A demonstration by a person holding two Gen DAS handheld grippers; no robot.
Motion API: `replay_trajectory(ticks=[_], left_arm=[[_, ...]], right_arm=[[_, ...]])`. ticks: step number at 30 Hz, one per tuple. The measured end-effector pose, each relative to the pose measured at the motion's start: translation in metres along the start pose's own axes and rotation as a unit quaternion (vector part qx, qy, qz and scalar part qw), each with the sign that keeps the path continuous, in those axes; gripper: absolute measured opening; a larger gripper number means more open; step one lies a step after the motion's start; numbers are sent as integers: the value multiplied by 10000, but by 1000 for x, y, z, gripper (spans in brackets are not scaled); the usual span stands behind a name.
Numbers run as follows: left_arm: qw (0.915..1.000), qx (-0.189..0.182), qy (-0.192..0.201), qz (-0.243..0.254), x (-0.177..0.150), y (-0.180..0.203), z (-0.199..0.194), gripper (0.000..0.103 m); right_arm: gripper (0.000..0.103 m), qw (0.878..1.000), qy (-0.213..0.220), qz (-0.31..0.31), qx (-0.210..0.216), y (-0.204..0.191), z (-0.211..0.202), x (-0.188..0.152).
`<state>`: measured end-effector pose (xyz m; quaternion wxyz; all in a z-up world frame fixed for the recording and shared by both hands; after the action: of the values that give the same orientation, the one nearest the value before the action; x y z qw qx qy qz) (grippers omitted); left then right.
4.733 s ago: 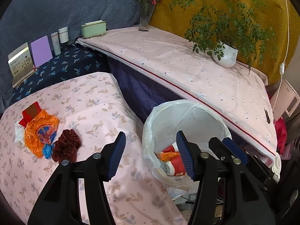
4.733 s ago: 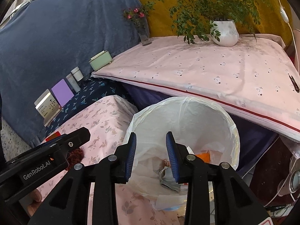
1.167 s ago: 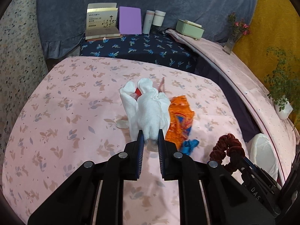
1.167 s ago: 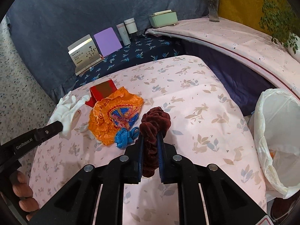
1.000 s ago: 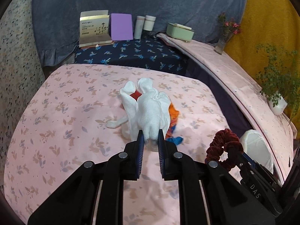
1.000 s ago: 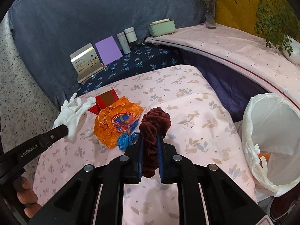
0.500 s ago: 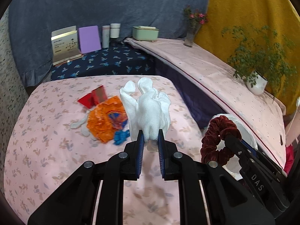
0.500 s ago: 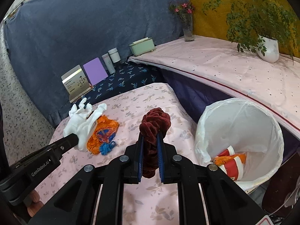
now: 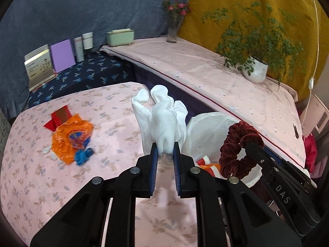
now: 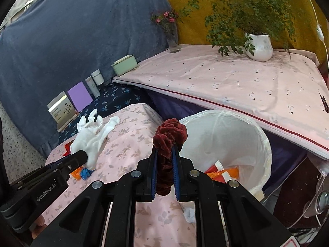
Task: Collect trash
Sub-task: 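Carry the glove and scrunchie over the bin and open both grippers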
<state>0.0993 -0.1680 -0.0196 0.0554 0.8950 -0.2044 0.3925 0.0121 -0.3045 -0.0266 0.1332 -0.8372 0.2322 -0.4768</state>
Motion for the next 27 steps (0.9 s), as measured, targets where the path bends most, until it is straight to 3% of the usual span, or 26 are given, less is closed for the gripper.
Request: replay_trajectory(ticks=[11,17,22,27], left_arm=[[9969,-467,-101,621,3,81,11,14],[9950,-648,-271,715,2,105,21,17],[9953,-594,-220,737,3,111,21,39],[9961,-499,-254,680,4,106,25,40]], right_arm=[[13,9981,225,454,-346,64,-26,2],[13,9968,277,596,-459,85,-33,2],[13,9964,271,656,-474,92,-31,1],[13,9967,240,651,-430,91,-26,2]])
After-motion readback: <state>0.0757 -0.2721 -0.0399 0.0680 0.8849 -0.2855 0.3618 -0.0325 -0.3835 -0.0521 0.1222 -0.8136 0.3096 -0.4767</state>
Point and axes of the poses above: each gripper's, at about its wrist camera, not at the fingertips, and z roughly the way its jaws point, y to its right, x to its top, the point moved 3 cm from there along z, roughly the way its jaws point, and after that the axes turned 14 degrees about x, right-handed, at the moved point
